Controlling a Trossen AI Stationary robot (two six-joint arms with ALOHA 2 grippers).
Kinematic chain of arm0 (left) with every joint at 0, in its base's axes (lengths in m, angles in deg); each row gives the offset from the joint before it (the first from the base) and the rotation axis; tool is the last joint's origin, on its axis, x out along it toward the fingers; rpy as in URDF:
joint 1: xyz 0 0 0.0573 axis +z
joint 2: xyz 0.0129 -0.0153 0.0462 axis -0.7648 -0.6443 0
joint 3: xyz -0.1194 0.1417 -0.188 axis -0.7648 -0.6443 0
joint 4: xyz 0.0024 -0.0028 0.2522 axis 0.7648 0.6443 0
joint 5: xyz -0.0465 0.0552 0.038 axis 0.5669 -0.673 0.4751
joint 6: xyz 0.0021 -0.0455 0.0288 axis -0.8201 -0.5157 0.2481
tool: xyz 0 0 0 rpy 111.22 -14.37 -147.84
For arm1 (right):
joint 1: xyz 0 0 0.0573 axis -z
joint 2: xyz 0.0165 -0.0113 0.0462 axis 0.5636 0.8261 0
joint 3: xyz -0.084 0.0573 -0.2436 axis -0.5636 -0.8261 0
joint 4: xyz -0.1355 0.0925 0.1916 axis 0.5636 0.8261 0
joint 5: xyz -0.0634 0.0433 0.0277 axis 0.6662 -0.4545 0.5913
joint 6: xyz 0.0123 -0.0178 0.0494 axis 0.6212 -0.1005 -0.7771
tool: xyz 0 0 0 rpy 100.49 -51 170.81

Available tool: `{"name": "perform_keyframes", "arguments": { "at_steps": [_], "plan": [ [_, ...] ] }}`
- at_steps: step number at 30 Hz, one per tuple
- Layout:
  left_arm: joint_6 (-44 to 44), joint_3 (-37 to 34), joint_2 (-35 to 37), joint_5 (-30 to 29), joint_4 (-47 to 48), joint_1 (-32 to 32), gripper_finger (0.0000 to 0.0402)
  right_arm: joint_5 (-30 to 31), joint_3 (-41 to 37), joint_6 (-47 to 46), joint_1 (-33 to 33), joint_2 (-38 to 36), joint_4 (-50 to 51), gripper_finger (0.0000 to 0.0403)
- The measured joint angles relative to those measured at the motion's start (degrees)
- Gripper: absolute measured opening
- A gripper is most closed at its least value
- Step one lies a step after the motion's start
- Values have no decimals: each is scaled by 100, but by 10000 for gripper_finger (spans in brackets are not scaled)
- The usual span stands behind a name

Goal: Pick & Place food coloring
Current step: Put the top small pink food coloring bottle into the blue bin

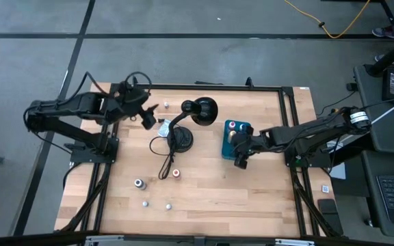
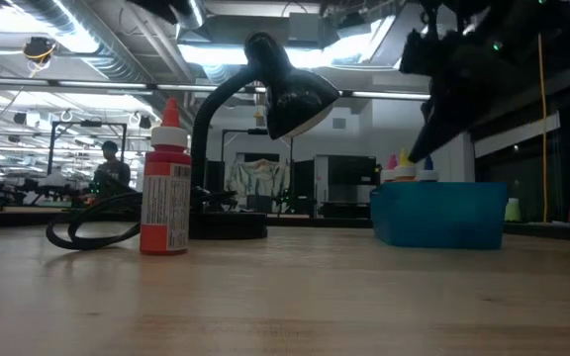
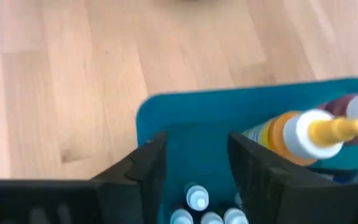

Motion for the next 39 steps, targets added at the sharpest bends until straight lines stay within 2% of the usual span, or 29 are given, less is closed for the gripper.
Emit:
{"name": "perform_keyframes", "arguments": {
  "at_steps": [4, 10, 19, 28, 32, 37, 39],
  "plan": [
    [68, 0, 3, 57, 142, 485, 276, -4, 253, 81, -2, 2, 132, 207],
    [265, 0, -63, 476, 411, 1246, 316, -200, 672, 174, -20, 0, 468, 242],
    [1547, 0, -595, 1646, 464, 2523, 323, -199, 1024, 514, -303, 2, 473, 247],
    [2382, -32, -1582, 2940, -291, 3573, 322, -165, 1036, 483, -568, 2, 479, 247],
    [2709, -681, -1611, 3761, -1072, 3927, 322, -153, 1036, 479, -653, 2, 479, 247],
    [2770, -1757, -1250, 3992, -2168, 4426, 322, -150, 1036, 382, -706, 2, 482, 247],
    [2773, -2175, -1124, 4362, -2695, 4605, 322, -150, 1036, 351, -706, 2, 479, 247]
  ]
}}
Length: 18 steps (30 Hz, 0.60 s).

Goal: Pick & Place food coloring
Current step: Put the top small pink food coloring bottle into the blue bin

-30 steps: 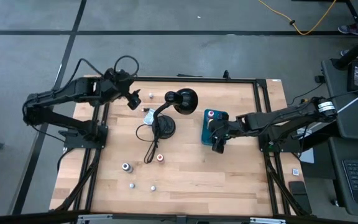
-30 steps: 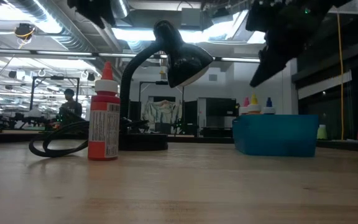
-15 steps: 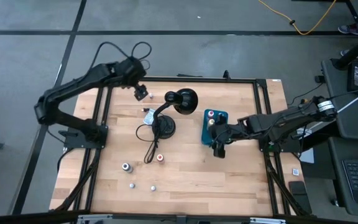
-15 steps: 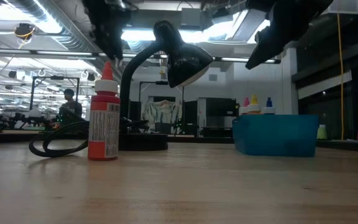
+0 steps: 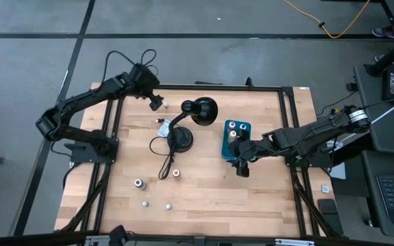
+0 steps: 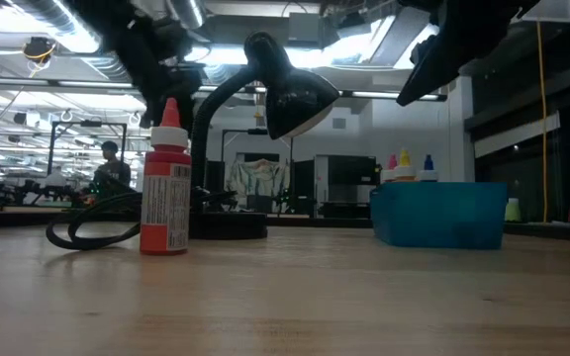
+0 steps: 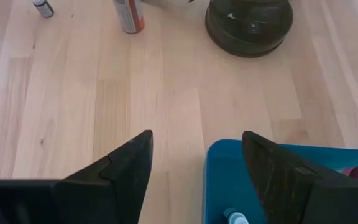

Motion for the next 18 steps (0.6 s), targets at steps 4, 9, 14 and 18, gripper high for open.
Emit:
{"name": "perform_keyframes", "arguments": {
  "at_steps": [4, 9, 14, 18],
  "plan": [
    [93, -646, 103, 581, -894, 250, 322, 2, 0, -27, 0, 0, 0, 247],
    [178, -1238, 98, 797, -1595, 426, 322, 2, 0, -139, 0, 0, -3, 247],
    [83, -1638, 89, 902, -2047, 690, 322, 2, 0, -171, -2, 0, -13, 247],
    [80, -1900, 83, 900, -2230, 850, 322, 19, 0, -268, -49, 0, -17, 247]
  ]
}}
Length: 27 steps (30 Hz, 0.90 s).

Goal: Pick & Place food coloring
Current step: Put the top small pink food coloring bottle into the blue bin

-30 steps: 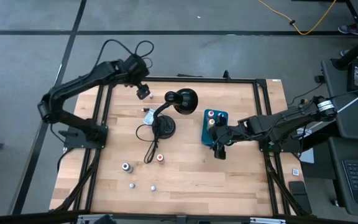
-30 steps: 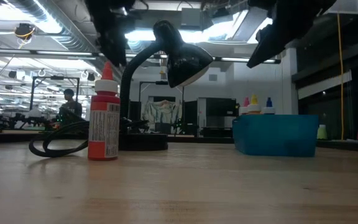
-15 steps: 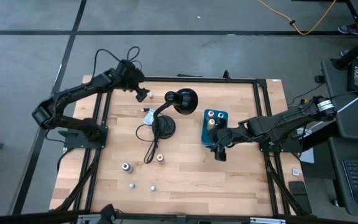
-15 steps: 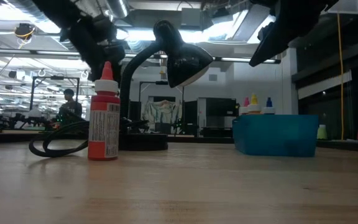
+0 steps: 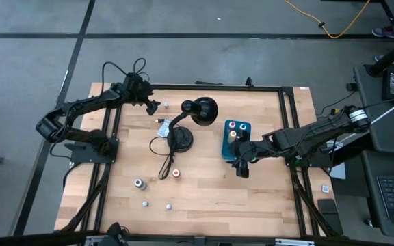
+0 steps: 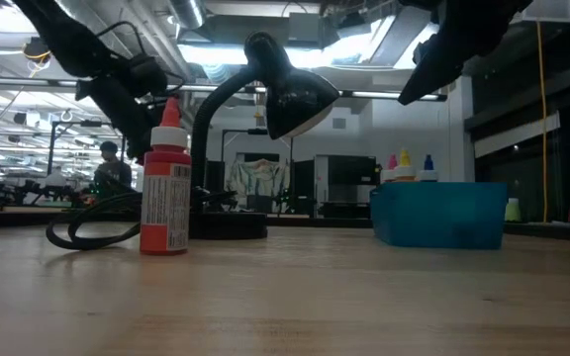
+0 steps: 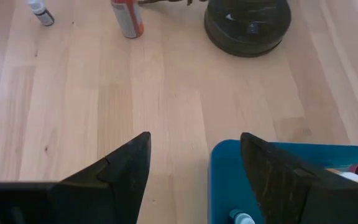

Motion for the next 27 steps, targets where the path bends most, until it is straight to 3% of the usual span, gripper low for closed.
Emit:
{"name": "perform_keyframes", "arguments": {
  "at_steps": [7, 20, 27],
  "plan": [
    [102, -372, -233, -98, -438, -58, 322, 133, 0, -17, -102, 0, -35, 247],
    [-2, -539, -1770, -175, -1794, -249, 322, 134, 0, -56, -104, 0, -38, 247],
    [53, -539, -1891, -359, -2084, -404, 322, 136, 0, -54, -126, 0, -38, 247]
  ]
}}
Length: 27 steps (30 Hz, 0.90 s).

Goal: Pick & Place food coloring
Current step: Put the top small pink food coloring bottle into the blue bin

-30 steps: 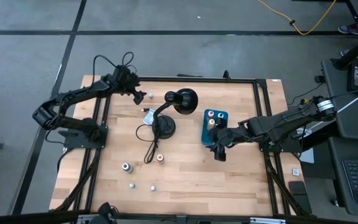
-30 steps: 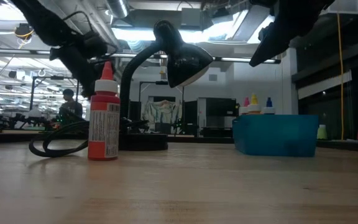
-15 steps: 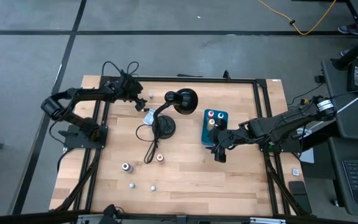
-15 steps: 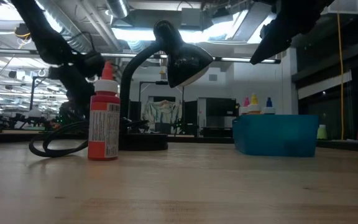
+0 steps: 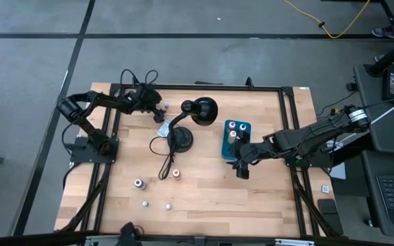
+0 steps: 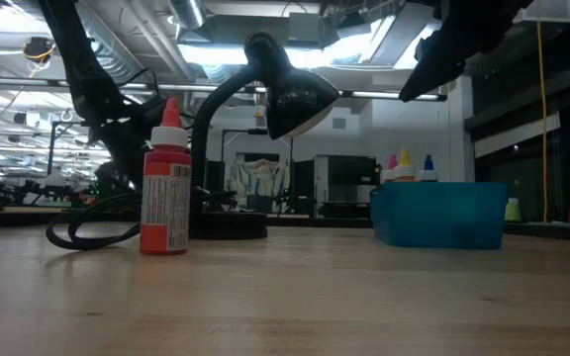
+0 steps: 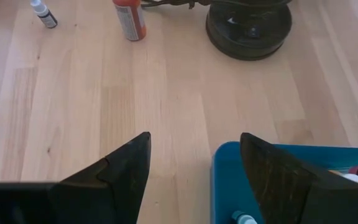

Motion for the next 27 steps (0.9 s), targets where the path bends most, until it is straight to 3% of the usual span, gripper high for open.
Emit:
{"name": "perform_keyframes", "arguments": {
  "at_steps": [12, 27],
  "plan": [
    [132, 0, -185, -342, -343, -375, 322, 4, -2, 7, 2, 0, 0, 247],
    [-25, 0, -269, -458, -631, -394, 322, 4, -2, 4, 2, 0, 0, 247]
  ]
}}
